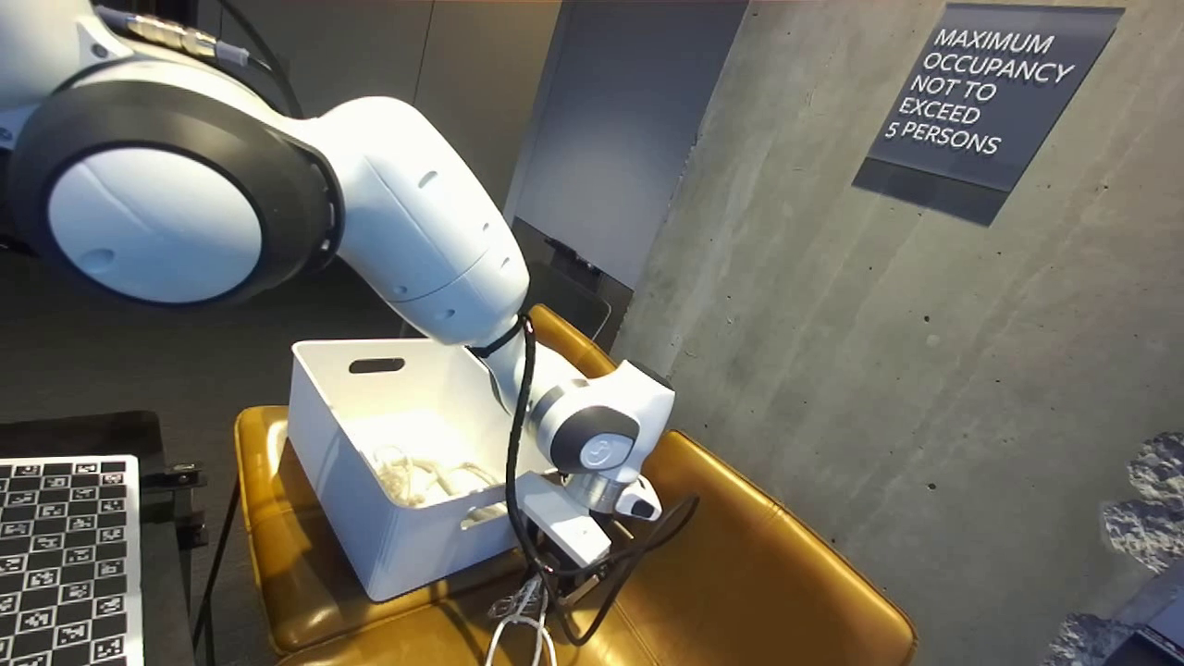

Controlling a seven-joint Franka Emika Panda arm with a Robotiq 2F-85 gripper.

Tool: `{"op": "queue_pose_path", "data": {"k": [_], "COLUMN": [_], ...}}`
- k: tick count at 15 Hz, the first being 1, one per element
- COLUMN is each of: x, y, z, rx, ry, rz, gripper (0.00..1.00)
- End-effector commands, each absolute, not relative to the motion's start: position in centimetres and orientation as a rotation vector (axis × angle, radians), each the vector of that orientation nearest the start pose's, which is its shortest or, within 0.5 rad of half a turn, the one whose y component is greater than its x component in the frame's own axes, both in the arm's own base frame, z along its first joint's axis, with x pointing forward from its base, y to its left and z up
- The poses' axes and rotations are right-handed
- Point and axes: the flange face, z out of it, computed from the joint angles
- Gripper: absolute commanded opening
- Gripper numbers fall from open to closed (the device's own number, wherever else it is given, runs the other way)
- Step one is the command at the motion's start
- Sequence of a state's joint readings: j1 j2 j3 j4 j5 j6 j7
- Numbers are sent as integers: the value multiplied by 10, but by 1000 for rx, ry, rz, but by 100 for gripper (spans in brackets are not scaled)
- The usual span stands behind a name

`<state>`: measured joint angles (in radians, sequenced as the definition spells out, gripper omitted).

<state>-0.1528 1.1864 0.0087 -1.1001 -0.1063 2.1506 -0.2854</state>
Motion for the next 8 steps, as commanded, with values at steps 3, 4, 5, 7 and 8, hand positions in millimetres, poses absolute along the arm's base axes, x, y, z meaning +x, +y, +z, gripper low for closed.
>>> {"op": "queue_pose_path", "data": {"k": [3,4,5,7,8], "x": [736,734,733,729,725], "y": [-127,-131,-134,-141,-145], "z": [70,74,79,96,108], "rx": [-3135,-3137,-3139,-3148,-3156], "ry": [-281,-275,-269,-258,-250], "rz": [286,293,296,288,283], "gripper": [5,0,0,0,1]}}
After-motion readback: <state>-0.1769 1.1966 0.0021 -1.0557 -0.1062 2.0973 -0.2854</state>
